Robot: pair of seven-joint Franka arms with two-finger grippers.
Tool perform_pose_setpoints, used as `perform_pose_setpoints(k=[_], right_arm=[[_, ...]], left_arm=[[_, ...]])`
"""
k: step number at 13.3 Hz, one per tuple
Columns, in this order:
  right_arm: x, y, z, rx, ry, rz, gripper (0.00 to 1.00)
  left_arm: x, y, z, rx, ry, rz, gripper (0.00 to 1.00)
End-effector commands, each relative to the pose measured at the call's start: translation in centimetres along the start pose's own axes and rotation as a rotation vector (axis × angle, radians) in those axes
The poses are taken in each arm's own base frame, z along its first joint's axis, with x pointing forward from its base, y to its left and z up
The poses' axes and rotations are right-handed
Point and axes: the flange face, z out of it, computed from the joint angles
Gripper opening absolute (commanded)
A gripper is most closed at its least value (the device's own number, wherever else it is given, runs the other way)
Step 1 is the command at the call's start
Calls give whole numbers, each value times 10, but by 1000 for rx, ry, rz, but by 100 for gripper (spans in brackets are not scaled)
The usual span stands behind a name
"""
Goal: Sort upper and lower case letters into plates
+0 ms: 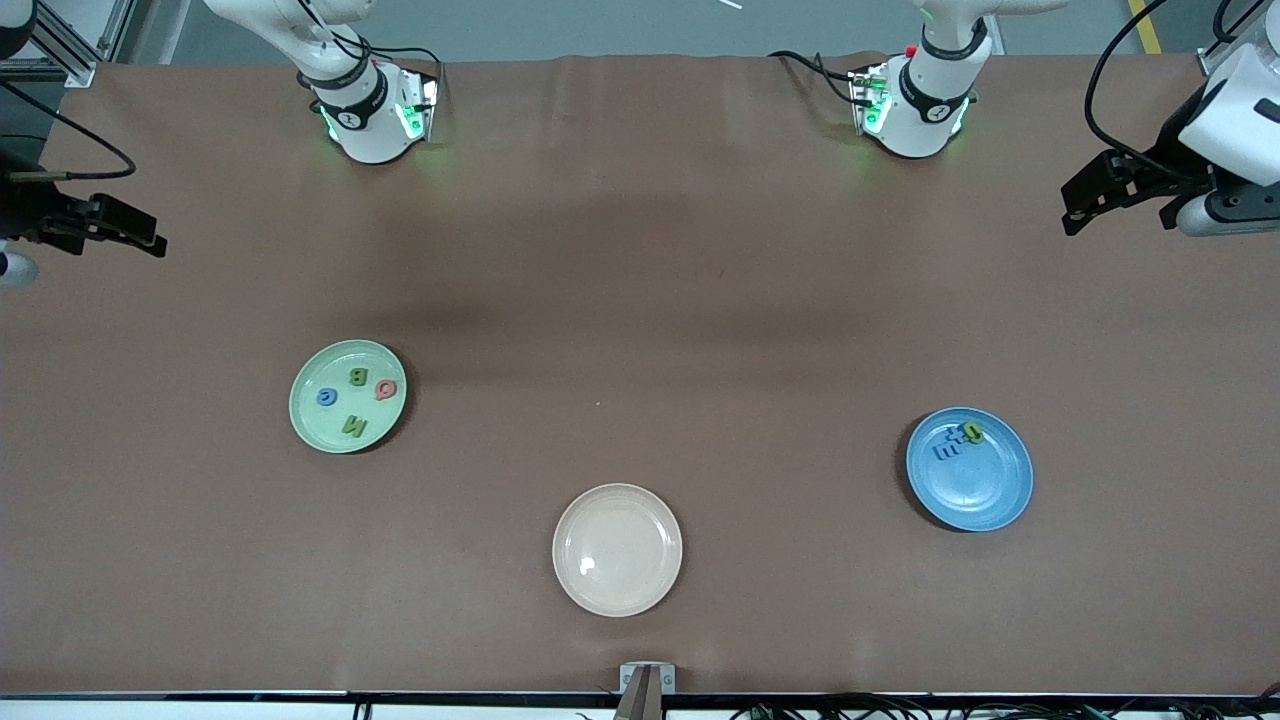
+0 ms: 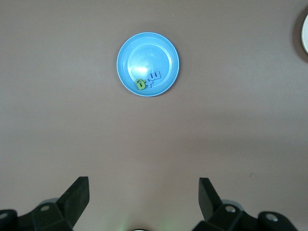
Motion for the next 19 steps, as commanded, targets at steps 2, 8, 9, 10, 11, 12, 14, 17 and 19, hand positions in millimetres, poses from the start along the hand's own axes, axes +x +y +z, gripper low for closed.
perform_pose_setpoints(k=[2, 8, 9, 10, 11, 12, 14, 17, 19], right_arm=[[-27, 0, 1, -2, 50, -9, 100], [-22, 2, -5, -3, 96, -8, 100], [-22, 2, -5, -3, 98, -8, 100], [-21, 2, -3, -3, 95, -6, 100], [-21, 2, -4, -3, 96, -6, 100], [-21, 2, -3, -3, 93, -8, 100], [-19, 2, -11, -4, 107, -6, 100], [-4, 6, -21, -6, 122, 2, 100], [1, 6, -23, -6, 124, 3, 100]], left_arm=[[-3, 8, -7, -4, -1, -7, 100], [-5, 15, -6, -2, -2, -25, 100], [-5, 15, -6, -2, -2, -25, 100], [-5, 15, -6, -2, -2, -25, 100], [-5, 15, -6, -2, -2, -24, 100], [-5, 15, -6, -2, -2, -24, 100], [-5, 16, -7, -2, 0, -22, 100], [-5, 17, -7, -2, 0, -21, 100], [-5, 16, -7, -2, 0, -22, 100]])
